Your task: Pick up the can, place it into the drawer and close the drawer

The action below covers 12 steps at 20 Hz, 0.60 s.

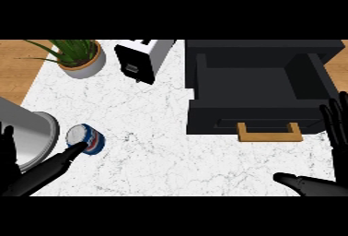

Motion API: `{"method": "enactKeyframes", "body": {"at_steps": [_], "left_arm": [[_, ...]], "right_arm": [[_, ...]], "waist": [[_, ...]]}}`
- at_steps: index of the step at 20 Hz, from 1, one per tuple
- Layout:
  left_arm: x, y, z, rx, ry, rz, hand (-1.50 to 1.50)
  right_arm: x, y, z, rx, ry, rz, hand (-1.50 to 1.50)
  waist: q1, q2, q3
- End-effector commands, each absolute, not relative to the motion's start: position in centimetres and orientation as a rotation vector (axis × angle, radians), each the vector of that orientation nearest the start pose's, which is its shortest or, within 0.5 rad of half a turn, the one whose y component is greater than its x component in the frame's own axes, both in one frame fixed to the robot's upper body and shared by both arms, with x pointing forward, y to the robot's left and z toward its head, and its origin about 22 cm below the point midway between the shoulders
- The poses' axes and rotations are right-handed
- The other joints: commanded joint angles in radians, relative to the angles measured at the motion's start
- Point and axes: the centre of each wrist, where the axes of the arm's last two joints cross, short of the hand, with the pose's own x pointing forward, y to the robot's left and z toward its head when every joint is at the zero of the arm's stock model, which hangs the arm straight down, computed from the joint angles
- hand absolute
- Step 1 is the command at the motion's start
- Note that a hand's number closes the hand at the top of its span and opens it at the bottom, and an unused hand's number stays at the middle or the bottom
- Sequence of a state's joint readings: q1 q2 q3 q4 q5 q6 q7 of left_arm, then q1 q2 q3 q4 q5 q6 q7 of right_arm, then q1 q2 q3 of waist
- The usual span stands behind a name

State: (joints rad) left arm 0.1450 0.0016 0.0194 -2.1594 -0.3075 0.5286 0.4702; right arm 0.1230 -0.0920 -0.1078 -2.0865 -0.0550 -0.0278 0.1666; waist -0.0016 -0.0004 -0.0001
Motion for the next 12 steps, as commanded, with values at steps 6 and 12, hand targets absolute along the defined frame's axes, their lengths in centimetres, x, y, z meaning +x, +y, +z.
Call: {"method": "enactKeyframes", "body": {"at_steps": [6,12], "left_arm": [[19.4,23.0,6.2,0.583,-1.489,0.503,-1.5],[20.8,24.6,1.2,0.614,-1.463,0.513,-1.5]], "right_arm": [[18.8,-28.7,10.3,-0.186,-1.835,-0.067,-1.5],[16.5,-28.3,11.2,-0.152,-1.824,-0.06,-1.5]], "waist": [[0.001,0.0,0.0],[-0.002,0.0,0.0]]}}
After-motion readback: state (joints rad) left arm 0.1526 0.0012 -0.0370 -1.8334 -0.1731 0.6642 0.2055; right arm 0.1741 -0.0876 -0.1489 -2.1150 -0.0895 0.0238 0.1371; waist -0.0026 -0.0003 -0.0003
